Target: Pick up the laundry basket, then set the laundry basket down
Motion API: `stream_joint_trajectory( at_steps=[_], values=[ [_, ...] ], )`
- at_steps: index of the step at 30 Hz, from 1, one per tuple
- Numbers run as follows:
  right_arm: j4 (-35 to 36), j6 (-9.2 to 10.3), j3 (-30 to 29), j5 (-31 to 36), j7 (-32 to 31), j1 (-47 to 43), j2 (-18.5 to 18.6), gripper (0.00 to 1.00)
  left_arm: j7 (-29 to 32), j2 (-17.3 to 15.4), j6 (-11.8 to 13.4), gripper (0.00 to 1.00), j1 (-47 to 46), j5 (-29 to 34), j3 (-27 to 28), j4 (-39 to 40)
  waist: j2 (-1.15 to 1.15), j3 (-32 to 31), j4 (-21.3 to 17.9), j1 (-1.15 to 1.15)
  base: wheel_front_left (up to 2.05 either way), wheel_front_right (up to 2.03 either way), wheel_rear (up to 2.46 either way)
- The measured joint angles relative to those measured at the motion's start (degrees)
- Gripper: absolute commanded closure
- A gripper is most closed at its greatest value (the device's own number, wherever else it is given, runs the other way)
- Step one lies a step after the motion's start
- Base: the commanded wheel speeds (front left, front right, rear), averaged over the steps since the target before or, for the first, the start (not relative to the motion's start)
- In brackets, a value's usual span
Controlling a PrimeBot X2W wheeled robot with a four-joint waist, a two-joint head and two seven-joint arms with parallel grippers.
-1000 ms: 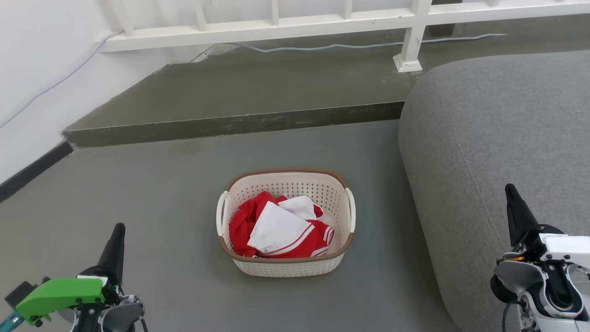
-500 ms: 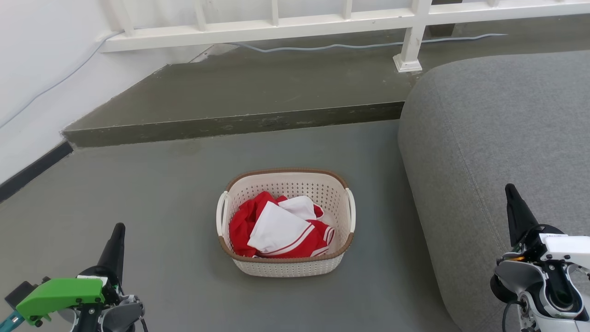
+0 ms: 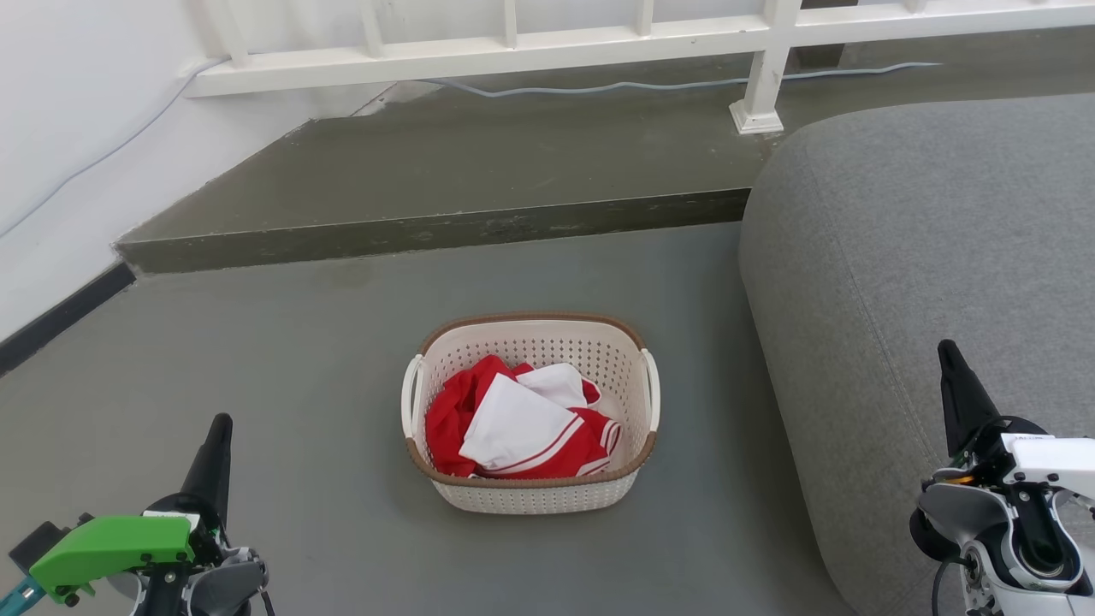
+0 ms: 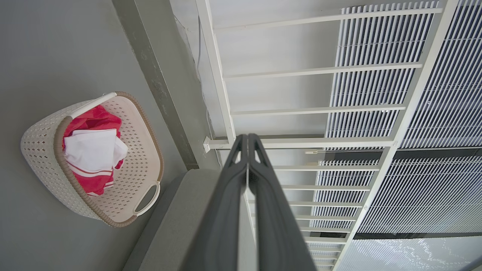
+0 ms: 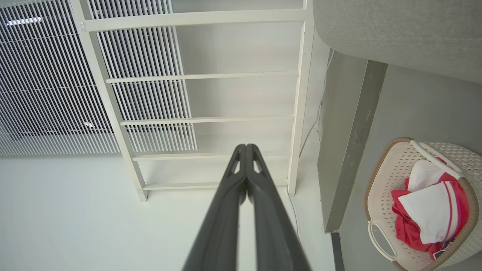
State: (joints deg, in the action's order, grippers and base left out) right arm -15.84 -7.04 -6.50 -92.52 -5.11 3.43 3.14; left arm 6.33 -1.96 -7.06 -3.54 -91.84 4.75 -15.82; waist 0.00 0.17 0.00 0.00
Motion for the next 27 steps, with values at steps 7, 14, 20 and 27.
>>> stream_joint_trajectory(
  at_steps=[7, 14, 20, 27],
  values=[
    [0.0, 0.0, 0.0, 0.0, 0.0, 0.0, 0.0, 1.0, 0.0, 0.0, 0.0, 1.0, 0.0, 0.0, 0.0, 0.0, 0.0, 0.0, 0.0, 0.0, 0.0, 0.0, 0.0],
    [0.0, 0.0, 0.0, 0.0, 0.0, 0.0, 0.0, 1.0, 0.0, 0.0, 0.0, 1.0, 0.0, 0.0, 0.0, 0.0, 0.0, 0.0, 0.0, 0.0, 0.0, 0.0, 0.0],
    [0.0, 0.0, -0.1, 0.0, 0.0, 0.0, -0.1, 1.0, 0.0, 0.0, 0.0, 1.0, 0.0, 0.0, 0.0, 0.0, 0.0, 0.0, 0.0, 0.0, 0.0, 0.0, 0.0],
    [0.0, 0.0, -0.1, 0.0, 0.0, 0.0, -0.1, 1.0, 0.0, 0.0, 0.0, 1.0, 0.0, 0.0, 0.0, 0.0, 0.0, 0.0, 0.0, 0.0, 0.0, 0.0, 0.0]
  ],
)
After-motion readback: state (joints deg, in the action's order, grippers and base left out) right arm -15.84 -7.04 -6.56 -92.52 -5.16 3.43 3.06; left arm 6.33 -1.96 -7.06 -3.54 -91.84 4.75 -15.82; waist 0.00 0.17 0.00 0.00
